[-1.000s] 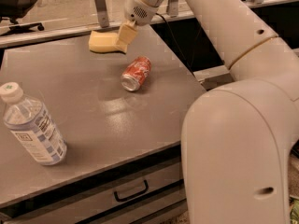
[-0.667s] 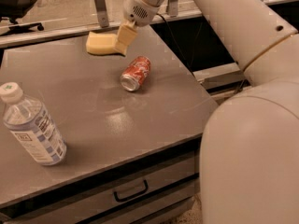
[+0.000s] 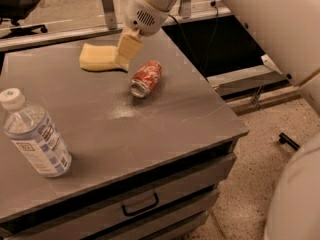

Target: Move sponge near blue plastic bottle

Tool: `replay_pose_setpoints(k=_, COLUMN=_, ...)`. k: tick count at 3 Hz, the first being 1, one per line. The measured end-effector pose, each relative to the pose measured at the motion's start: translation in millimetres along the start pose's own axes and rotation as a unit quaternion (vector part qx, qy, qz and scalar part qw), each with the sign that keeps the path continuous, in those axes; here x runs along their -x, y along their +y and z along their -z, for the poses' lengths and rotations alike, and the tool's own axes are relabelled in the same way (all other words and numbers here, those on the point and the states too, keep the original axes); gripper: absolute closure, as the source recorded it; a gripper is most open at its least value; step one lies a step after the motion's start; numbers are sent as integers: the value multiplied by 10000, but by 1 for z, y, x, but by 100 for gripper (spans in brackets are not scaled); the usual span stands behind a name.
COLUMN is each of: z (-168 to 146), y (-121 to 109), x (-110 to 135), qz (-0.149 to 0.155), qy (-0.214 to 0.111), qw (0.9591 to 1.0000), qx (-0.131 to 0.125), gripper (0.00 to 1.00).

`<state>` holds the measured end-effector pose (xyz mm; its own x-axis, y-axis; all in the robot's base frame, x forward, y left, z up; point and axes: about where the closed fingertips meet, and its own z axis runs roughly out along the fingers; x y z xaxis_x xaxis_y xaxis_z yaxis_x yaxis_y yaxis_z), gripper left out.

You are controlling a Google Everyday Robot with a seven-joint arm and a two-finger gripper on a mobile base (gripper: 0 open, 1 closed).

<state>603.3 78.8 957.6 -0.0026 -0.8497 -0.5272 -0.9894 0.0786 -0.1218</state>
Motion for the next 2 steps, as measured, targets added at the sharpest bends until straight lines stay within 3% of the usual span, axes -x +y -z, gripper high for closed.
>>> replay_pose_setpoints(k=2, z=-23, y=80, x=18, qz=233, qy=187, qw=9979, qx=578, gripper=100)
